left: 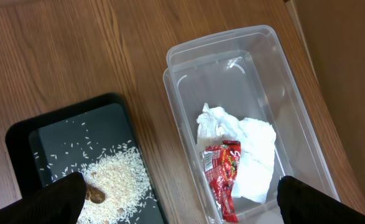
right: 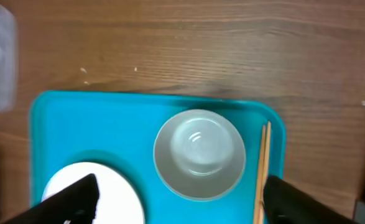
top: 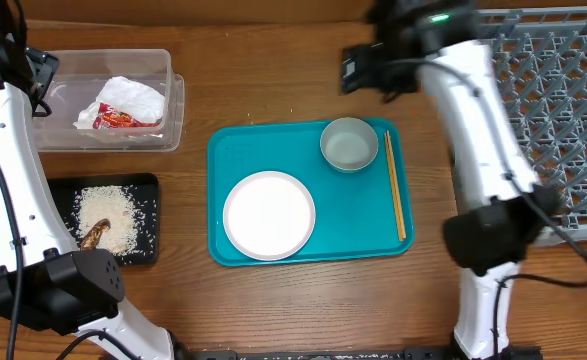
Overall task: Sort waste into correct bins and load items into the dishwasher
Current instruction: 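Reach the right gripper to the pale grey bowl and grasp its rim, then lift the grey bowl and carry it right to the dish rack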
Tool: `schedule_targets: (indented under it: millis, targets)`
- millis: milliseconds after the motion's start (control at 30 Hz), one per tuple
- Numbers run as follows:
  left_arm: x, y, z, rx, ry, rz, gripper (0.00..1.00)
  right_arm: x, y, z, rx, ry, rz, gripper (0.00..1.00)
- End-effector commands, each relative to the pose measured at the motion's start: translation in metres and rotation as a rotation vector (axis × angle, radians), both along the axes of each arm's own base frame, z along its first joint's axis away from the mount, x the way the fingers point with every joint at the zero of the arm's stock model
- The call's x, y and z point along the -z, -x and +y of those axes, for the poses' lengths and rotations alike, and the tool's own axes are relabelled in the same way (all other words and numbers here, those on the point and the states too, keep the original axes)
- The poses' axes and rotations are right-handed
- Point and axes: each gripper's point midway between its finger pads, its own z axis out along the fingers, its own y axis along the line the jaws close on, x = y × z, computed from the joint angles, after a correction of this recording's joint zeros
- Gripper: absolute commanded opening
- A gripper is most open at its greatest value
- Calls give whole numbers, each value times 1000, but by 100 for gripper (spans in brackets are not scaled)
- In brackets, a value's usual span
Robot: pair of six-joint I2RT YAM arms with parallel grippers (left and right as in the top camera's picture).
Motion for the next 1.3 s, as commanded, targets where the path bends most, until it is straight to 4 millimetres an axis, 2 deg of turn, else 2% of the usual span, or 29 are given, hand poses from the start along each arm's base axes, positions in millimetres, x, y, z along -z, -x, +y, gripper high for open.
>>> schedule_targets:
  millis: [0,67,167,333,533,800,867,933,1033,1133,1267]
  targets:
    - [-1,0,2,-6,-16,5,100,35,-11,0,63,172,-4,77]
    - [-1,0,2,-6,-16,5,100,56,-6,16,48,185,36,73]
    - [-1,0,2,-6,-16,5,100,83,2,29,56,199,100,67]
    - [-1,0,2,-6,-16,5,100,112,18,55,8,177,190,61]
    - [-1,0,2,-6,-16,5,100,138,34,60,-19,226,260,54]
    - [-1,0,2,-6,-16,5,100,179,50,52,-21,270,336,52]
    - [-1,0,2,-6,-16,5,100,185,52,50,-25,281,343,41]
    - [-1,0,2,-6,-16,5,100,185,50,46,-21,301,332,34]
    - [-1,0,2,-6,-16,5,100,175,44,43,-15,323,301,30]
    - [-1,0,2,-6,-16,5,100,152,33,41,-8,338,246,22]
    - [-1,0,2,-6,-16,5,100,105,12,34,27,332,138,4]
